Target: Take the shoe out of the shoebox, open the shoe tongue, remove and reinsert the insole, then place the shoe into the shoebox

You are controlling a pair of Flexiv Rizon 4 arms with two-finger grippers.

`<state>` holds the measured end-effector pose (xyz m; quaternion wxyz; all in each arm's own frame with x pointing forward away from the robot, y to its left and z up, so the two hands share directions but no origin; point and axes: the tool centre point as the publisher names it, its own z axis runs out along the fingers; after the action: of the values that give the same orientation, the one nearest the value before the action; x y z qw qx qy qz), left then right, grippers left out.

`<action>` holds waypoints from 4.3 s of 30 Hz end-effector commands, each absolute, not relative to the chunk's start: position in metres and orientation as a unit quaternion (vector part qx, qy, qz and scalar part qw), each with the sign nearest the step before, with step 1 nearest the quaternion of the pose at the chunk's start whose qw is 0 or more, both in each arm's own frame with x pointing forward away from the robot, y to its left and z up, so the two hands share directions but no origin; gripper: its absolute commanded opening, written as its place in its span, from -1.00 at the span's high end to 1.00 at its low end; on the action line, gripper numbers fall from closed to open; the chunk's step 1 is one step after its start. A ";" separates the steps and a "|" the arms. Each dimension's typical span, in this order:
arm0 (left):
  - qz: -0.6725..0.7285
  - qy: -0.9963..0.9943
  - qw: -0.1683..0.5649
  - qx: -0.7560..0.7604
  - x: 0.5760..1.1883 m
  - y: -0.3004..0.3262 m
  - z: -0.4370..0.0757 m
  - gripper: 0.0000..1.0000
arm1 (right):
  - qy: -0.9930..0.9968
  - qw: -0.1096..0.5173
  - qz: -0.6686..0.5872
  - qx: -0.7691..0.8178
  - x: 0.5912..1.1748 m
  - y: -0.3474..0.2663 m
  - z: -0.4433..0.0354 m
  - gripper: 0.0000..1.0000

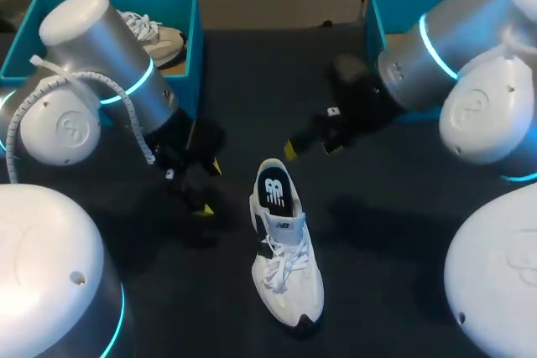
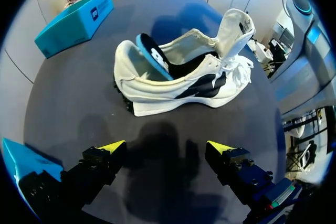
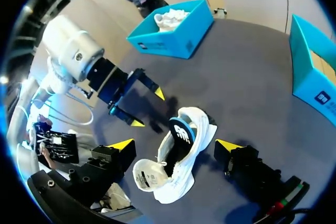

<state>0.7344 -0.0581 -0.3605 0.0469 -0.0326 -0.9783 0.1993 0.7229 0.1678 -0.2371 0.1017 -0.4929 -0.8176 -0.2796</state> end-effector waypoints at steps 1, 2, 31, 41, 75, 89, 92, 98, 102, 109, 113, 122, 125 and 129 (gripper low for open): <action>0.205 -0.977 0.047 -0.033 0.733 -0.040 -0.351 -1.00 | -0.834 0.056 -0.199 -0.512 0.729 0.182 -0.234 -1.00; 0.205 -0.977 0.047 -0.034 0.734 -0.036 -0.349 -1.00 | -0.835 0.055 -0.201 -0.509 0.729 0.184 -0.233 -1.00; 0.210 -0.965 0.058 -0.149 0.773 0.054 -0.302 -1.00 | -0.817 -0.016 -0.156 -0.555 0.704 0.232 -0.261 1.00; 0.184 -0.967 0.053 -0.169 0.776 0.062 -0.298 -1.00 | -0.809 0.002 -0.164 -0.565 0.700 0.242 -0.271 1.00; 0.142 -0.969 0.062 -0.191 0.808 0.079 -0.300 -1.00 | -0.778 -0.074 -0.161 -0.603 0.726 0.247 -0.302 1.00; 0.142 -0.969 0.062 -0.191 0.808 0.079 -0.300 -1.00 | -0.770 -0.086 -0.166 -0.610 0.735 0.247 -0.333 1.00; 0.142 -0.969 0.062 -0.191 0.808 0.079 -0.300 -1.00 | -0.769 -0.087 -0.162 -0.612 0.736 0.246 -0.338 1.00; 0.142 -0.969 0.062 -0.191 0.808 0.079 -0.300 -1.00 | -0.765 -0.090 -0.158 -0.618 0.738 0.243 -0.342 1.00; 0.142 -0.969 0.062 -0.191 0.808 0.079 -0.300 -1.00 | -0.763 -0.094 -0.154 -0.621 0.741 0.240 -0.345 1.00; 0.142 -0.969 0.062 -0.191 0.808 0.079 -0.300 -1.00 | -0.755 -0.095 -0.149 -0.631 0.741 0.233 -0.351 1.00; 0.142 -0.969 0.062 -0.191 0.808 0.079 -0.300 -1.00 | -0.755 -0.095 -0.148 -0.631 0.741 0.232 -0.355 1.00; 0.142 -0.969 0.062 -0.191 0.808 0.079 -0.300 -1.00 | -0.754 -0.094 -0.148 -0.633 0.743 0.231 -0.362 1.00; 0.142 -0.969 0.062 -0.191 0.808 0.079 -0.300 -1.00 | -0.753 -0.092 -0.147 -0.634 0.745 0.230 -0.366 1.00; 0.142 -0.969 0.062 -0.191 0.808 0.079 -0.300 -1.00 | -0.753 -0.086 -0.144 -0.636 0.746 0.229 -0.372 1.00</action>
<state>0.8088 0.0785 -0.3008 0.0624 -0.1908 -0.9691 0.1434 0.7425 0.2280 -0.3631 -0.0909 -0.6362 -0.7527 -0.1429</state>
